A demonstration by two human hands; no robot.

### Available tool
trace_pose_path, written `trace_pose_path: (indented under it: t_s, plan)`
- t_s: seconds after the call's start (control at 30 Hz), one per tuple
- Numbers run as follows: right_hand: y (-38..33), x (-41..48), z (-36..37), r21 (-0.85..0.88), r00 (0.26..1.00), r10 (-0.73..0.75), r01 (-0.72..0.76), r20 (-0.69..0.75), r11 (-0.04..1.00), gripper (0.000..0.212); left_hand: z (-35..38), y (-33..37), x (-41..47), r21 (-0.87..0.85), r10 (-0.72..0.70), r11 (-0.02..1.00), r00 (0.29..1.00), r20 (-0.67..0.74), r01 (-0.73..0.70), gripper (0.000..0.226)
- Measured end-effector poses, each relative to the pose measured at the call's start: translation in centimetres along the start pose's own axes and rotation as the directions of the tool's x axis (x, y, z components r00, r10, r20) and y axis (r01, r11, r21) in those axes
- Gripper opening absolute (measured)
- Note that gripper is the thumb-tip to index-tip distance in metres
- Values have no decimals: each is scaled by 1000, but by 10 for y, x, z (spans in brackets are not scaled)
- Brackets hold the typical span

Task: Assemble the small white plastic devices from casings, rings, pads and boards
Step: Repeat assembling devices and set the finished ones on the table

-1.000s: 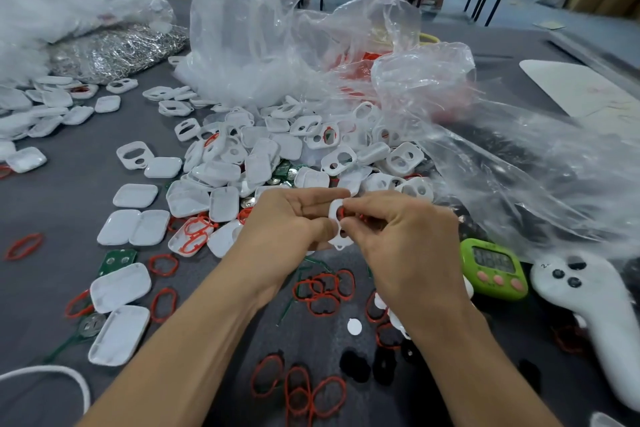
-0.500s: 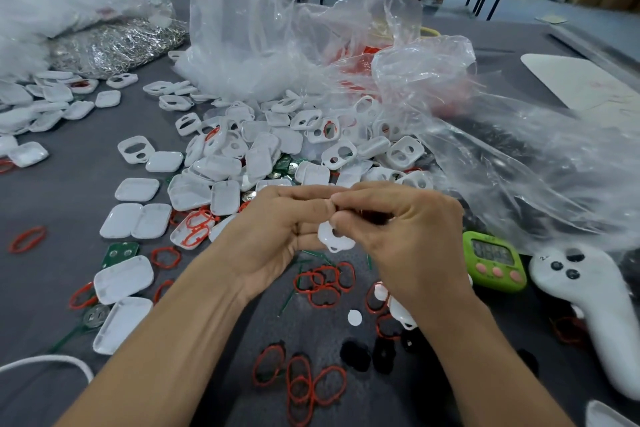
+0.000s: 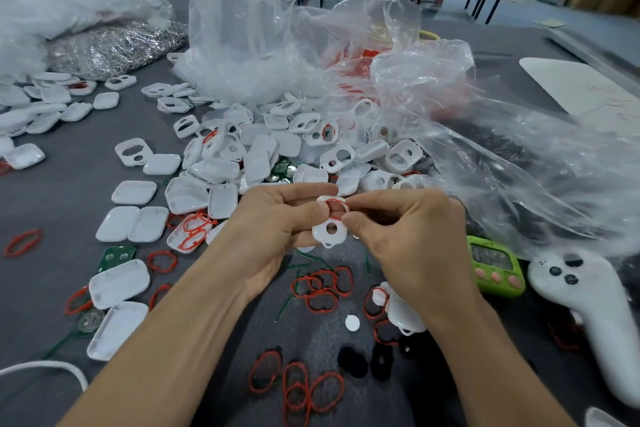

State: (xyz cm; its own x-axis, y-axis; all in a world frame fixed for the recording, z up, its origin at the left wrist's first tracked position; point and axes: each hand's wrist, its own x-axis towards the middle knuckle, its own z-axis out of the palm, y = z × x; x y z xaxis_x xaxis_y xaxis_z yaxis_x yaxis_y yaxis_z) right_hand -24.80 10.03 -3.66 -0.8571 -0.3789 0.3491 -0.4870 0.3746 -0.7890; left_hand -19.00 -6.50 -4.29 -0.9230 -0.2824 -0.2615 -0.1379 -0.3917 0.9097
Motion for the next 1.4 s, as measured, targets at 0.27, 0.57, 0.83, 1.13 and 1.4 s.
trace_pose_path:
  t_s: [0.27, 0.57, 0.83, 1.13, 1.4]
  plan:
    - [-7, -8, 12, -275, 985, -168, 154, -27, 949, 17, -1, -4, -1, 71, 34, 997, 999, 9, -35, 26]
    - [-6, -5, 3, -213, 986, -162, 164, 27, 963, 12, -3, -1, 2, -5, -35, 999, 999, 41, 35, 34]
    - [-2, -2, -3, -192, 982, -146, 168, 123, 967, 14, -6, 0, -1, 14, -65, 998, 995, 78, 64, 40]
    - [-6, 5, -17, 187, 972, 29, -73, 231, 980, 19, -12, 6, -8, -17, -81, 996, 960, 268, 89, 34]
    - [-2, 7, -27, 484, 737, 73, -511, 671, 710, 41, -15, 9, -18, -10, -39, 999, 851, 524, 53, 48]
